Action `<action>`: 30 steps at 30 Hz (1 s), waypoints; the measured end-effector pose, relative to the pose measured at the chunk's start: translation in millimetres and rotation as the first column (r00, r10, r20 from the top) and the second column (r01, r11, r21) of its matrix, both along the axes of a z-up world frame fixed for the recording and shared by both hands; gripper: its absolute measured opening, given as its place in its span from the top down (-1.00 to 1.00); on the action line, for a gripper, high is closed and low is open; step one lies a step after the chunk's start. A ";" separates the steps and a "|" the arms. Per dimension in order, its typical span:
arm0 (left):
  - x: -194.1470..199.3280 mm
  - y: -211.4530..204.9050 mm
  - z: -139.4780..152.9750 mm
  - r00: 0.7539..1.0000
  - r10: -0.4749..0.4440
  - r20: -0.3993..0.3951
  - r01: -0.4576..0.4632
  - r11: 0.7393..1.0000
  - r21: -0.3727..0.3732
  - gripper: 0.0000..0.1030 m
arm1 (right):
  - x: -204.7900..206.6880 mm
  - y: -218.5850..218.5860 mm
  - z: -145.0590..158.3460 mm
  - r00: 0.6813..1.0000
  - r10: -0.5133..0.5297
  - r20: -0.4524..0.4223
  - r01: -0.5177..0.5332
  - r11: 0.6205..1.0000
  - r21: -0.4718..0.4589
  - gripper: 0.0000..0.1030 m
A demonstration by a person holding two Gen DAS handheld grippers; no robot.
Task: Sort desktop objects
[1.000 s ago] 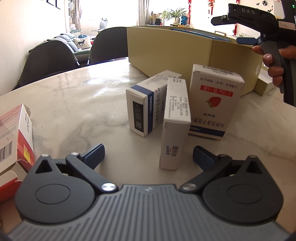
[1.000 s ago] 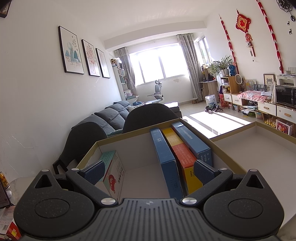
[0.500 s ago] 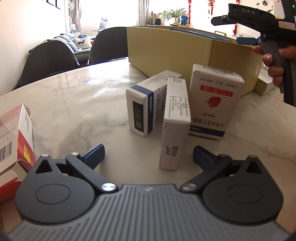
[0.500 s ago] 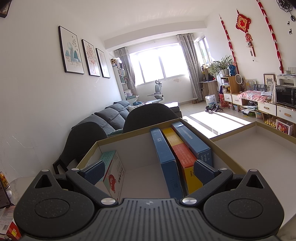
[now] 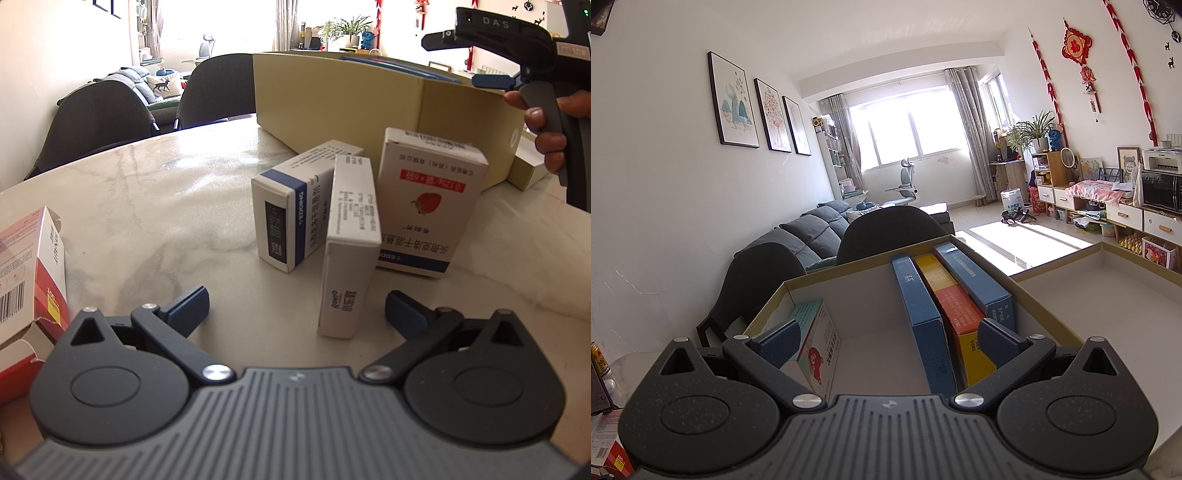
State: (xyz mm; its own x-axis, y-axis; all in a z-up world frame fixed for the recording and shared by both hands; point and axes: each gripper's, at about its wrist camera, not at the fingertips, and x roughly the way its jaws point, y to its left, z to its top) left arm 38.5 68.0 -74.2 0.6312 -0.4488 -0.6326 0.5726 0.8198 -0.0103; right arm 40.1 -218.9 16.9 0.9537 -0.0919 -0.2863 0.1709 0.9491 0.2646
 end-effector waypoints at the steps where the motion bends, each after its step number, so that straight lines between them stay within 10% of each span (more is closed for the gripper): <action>1: 0.1 0.0 0.0 1.000 0.000 0.000 0.000 1.000 0.000 -1.00 | 0.0 0.0 0.0 1.000 0.000 0.000 0.000 1.000 0.000 -0.99; 30: 0.0 0.0 -0.1 1.000 0.000 0.000 0.000 1.000 0.000 -1.00 | 0.4 -1.2 -0.9 1.000 0.004 -0.003 -0.004 1.000 0.000 -0.99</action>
